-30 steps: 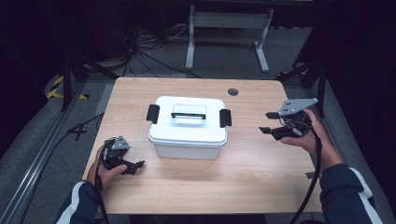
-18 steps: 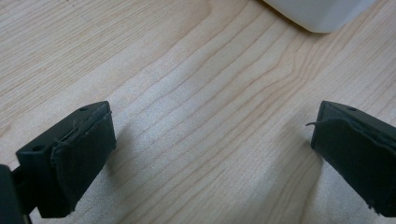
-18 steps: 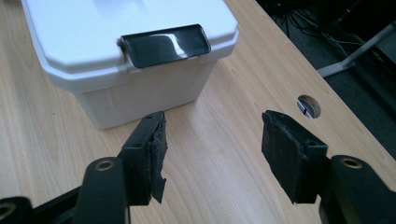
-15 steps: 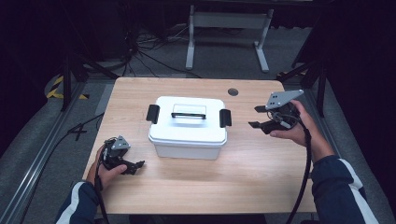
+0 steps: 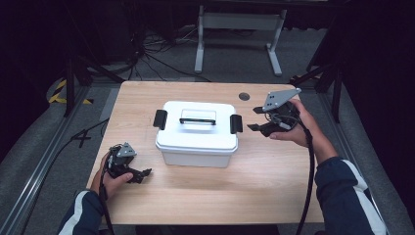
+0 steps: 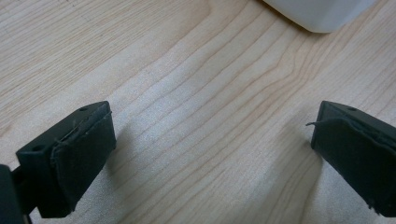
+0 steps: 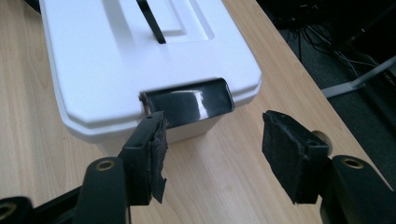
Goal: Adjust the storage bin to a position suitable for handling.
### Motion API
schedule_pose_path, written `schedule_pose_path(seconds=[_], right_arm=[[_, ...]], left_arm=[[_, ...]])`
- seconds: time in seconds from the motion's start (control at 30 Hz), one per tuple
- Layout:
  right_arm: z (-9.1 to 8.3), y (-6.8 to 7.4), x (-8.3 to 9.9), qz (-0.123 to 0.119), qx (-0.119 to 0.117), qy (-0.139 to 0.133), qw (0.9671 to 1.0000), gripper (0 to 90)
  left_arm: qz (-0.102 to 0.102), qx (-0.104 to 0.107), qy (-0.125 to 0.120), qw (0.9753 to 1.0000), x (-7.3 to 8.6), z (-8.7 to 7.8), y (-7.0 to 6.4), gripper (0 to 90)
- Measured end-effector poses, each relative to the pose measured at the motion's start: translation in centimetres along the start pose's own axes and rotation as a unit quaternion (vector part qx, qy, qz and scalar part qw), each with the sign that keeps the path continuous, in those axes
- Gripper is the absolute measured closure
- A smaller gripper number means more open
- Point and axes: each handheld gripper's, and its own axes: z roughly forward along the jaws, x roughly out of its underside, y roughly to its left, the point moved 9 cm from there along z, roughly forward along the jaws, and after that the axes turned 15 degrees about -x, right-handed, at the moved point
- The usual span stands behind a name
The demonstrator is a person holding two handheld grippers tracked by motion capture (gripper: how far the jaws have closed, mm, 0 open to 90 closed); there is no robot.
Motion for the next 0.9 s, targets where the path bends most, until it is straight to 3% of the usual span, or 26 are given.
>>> schedule_pose_path(seconds=[0.9], right_arm=[[4.6, 0.8, -5.5, -0.057, -0.04, 0.029, 0.9972, 47.0]], left_arm=[[0.0, 0.0, 0.0, 1.0, 0.0, 0.0, 0.0, 0.3]])
